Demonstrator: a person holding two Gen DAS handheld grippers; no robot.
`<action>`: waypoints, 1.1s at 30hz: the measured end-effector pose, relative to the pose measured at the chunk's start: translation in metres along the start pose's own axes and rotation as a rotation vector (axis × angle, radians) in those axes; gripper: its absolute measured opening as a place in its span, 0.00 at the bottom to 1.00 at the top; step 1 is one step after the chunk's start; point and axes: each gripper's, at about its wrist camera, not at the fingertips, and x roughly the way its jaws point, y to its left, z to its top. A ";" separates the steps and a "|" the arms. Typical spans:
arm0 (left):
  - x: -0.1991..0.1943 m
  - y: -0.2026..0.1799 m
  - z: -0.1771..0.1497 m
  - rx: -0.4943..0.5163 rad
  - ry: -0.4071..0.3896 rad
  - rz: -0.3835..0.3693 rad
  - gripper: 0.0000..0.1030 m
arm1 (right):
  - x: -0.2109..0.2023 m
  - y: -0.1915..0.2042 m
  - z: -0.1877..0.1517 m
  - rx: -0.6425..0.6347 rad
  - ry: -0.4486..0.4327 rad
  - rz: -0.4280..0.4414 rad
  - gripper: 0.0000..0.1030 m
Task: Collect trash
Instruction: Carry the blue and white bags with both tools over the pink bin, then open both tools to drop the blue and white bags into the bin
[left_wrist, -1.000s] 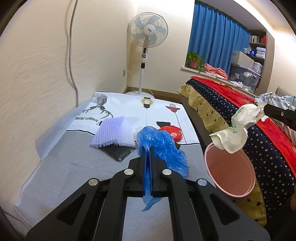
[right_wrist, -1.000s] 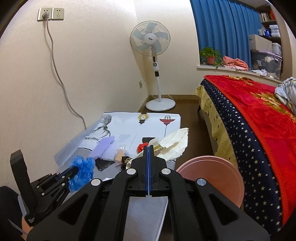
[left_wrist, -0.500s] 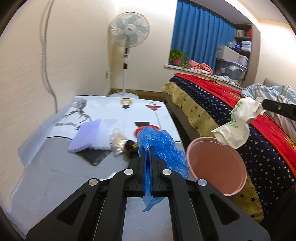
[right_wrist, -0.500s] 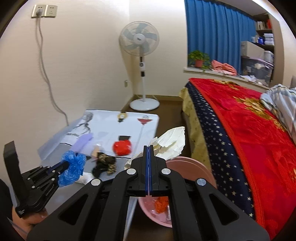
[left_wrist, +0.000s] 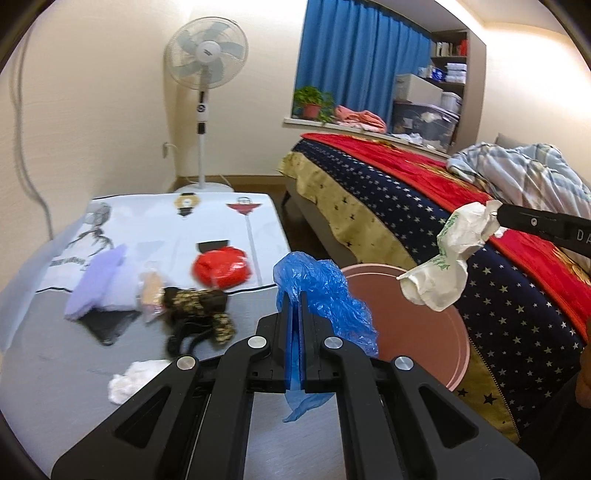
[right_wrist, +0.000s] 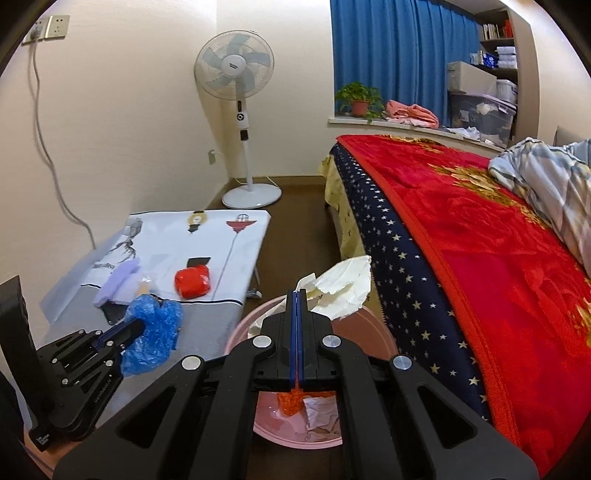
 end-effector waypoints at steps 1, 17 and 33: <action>0.004 -0.004 0.000 0.007 0.003 -0.009 0.02 | 0.001 -0.002 -0.001 0.003 0.003 -0.002 0.00; 0.049 -0.044 -0.003 0.058 0.049 -0.138 0.02 | 0.027 -0.019 -0.007 0.042 0.060 -0.037 0.00; 0.067 -0.045 -0.009 0.024 0.085 -0.177 0.30 | 0.037 -0.025 -0.010 0.043 0.078 -0.124 0.26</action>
